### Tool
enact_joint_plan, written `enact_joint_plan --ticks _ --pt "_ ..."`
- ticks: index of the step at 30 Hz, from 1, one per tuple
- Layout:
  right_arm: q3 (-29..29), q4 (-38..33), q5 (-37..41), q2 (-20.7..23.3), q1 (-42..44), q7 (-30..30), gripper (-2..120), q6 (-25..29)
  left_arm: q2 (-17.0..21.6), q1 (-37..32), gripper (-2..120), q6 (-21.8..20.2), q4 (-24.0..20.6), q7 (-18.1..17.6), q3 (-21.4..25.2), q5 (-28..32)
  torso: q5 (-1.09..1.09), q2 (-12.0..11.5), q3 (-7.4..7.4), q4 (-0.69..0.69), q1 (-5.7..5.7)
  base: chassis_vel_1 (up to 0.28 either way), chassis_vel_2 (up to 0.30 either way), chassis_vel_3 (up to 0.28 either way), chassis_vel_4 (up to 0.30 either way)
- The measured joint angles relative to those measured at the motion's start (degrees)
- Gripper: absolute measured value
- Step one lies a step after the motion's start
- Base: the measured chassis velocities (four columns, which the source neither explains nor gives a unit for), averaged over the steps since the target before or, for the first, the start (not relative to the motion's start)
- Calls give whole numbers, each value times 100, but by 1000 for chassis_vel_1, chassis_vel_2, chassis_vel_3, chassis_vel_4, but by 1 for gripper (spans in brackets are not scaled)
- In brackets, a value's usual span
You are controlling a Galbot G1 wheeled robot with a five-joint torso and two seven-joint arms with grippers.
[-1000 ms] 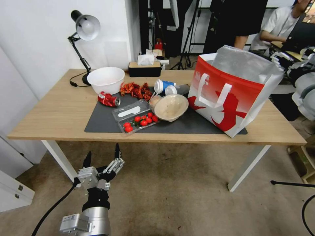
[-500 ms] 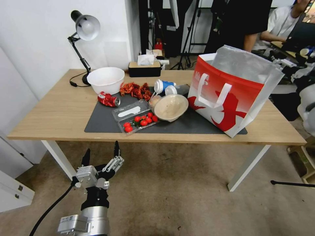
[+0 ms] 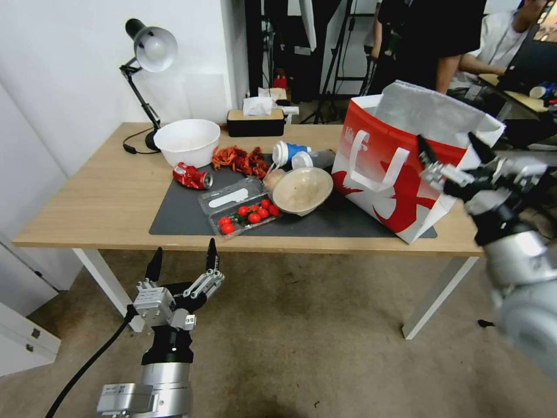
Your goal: Pick up the food delivery bag from the floor and place it on the table.
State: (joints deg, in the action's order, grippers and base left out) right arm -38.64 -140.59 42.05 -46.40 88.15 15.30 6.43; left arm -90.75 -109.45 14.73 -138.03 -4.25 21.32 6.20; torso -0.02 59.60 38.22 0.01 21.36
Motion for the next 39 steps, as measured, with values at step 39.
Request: enact_joint_plan --ticks 39 --pt "2320 1254 -4280 -2940 1734 1113 100 1560 -73 47 100 291 717 41 -131 -320 2 -1 1 0 2 0 0 0 0"
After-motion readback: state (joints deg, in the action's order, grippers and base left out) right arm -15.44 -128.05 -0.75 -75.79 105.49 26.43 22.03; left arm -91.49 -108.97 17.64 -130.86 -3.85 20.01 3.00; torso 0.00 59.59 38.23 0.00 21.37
